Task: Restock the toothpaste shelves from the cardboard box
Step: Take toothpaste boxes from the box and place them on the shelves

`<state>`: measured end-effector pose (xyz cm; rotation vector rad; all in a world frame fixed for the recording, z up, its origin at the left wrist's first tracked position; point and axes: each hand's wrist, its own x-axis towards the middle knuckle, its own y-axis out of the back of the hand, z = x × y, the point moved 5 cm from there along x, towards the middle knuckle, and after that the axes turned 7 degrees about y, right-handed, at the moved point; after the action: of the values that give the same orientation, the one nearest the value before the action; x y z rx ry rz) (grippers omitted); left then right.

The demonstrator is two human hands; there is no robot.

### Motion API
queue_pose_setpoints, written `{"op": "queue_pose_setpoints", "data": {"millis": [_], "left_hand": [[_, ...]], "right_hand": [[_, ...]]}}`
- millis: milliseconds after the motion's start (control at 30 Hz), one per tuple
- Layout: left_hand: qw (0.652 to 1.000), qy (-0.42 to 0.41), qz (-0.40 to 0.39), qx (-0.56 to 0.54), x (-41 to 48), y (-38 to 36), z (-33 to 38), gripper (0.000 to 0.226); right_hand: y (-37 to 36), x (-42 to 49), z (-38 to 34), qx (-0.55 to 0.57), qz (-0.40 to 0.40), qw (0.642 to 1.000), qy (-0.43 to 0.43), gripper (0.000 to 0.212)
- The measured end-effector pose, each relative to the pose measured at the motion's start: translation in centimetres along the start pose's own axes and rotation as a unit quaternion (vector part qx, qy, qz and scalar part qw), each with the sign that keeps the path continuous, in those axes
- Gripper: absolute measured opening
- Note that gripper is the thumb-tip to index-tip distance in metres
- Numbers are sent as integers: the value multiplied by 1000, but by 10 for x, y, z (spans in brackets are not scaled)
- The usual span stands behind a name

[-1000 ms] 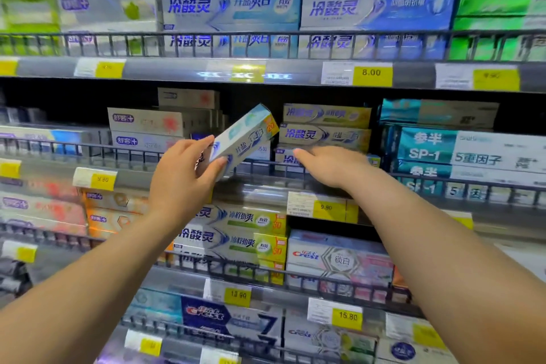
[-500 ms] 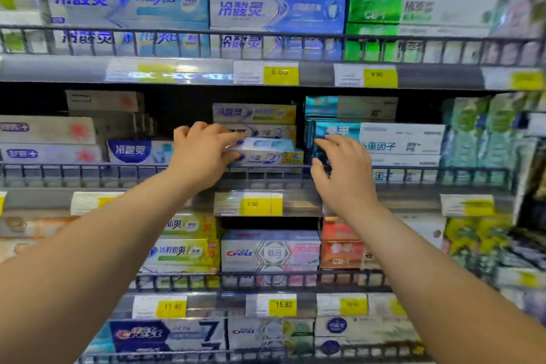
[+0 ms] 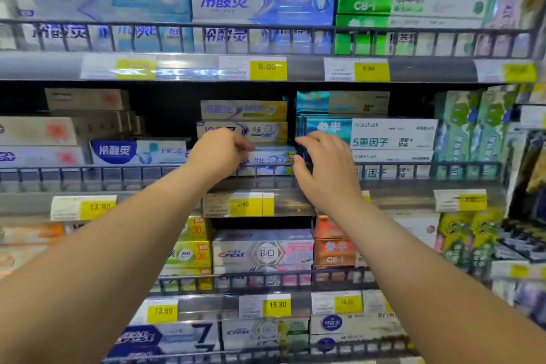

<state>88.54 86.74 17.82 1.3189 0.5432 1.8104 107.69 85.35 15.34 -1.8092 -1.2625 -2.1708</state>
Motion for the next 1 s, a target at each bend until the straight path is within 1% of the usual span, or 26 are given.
{"op": "queue_pose_setpoints", "data": {"millis": [67,133,233,300,400,567,733,900,1000], "left_hand": [[999,-6,30,-10,-12,7,-1,21],[996,-24,82,-28,-32,19,-4,22],[987,-44,154,22,-67,41,-19,26],[984,-20,173,44,-94,57,-44,26],[980,40,189,52,-149,86,-92,30],[970,158,174,68,-266,141,-168,29],[948,253,163,105,-402,216,-252,26],[922,339,143,119,-543,302,-334,28],[902,384,143,136,-613,349,-371,24]], "right_hand": [[-2,0,-3,13,0,1000,8,35],[-5,-1,-11,35,3,999,19,33],[-13,-4,-38,95,14,995,41,30],[-21,-9,-68,155,22,986,64,30],[-38,-22,-129,231,16,967,102,29],[-59,-61,-261,324,-30,931,164,32],[-66,-118,-425,385,-83,893,217,27],[-60,-178,-592,440,-152,854,231,27],[-60,-210,-681,467,-219,821,245,28]]}}
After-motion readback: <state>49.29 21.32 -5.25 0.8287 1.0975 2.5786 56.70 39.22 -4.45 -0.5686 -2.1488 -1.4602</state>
